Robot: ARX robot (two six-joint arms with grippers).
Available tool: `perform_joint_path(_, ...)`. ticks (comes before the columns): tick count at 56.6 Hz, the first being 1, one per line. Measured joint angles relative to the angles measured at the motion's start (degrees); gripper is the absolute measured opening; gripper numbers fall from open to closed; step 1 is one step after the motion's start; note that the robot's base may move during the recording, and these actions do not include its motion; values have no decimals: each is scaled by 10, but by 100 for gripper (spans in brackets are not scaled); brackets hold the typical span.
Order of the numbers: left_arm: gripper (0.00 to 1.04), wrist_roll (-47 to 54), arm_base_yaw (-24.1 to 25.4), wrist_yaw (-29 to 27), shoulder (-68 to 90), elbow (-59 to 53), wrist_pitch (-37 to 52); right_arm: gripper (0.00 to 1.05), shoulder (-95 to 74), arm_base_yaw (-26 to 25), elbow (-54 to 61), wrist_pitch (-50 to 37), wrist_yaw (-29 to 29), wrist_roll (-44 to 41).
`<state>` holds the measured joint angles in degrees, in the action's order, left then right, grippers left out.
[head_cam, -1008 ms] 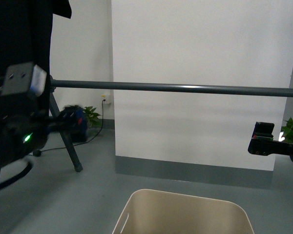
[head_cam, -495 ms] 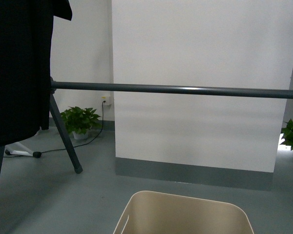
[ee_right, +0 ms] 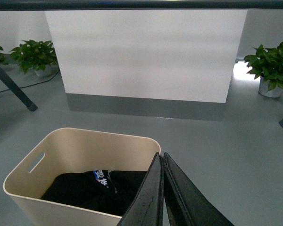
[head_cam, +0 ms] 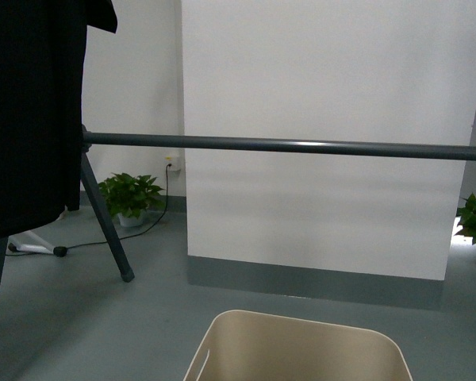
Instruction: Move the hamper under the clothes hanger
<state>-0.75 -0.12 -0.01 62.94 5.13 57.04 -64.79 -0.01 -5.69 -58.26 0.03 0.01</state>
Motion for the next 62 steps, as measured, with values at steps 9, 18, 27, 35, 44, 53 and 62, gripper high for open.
perform_joint_path(9,3,0,0,0,-78,-21,-56,2,80,0,24,57,-1,0)
perform_joint_path(18,3,0,0,0,-136,-32,-103,2,141,0,37,105,-1,0)
perform_joint_path(27,3,0,0,0,-195,-40,-153,2,201,0,47,155,-1,0)
perform_joint_path(35,3,0,0,0,-268,-41,-216,2,274,0,52,219,-1,0)
perform_joint_path(44,3,0,0,0,-338,-41,-281,2,346,0,54,285,-1,0)
perform_joint_path(53,3,0,0,0,-388,-41,-328,2,395,0,54,330,-1,0)
perform_joint_path(62,3,0,0,0,-423,-41,-362,2,434,0,54,368,-1,0)
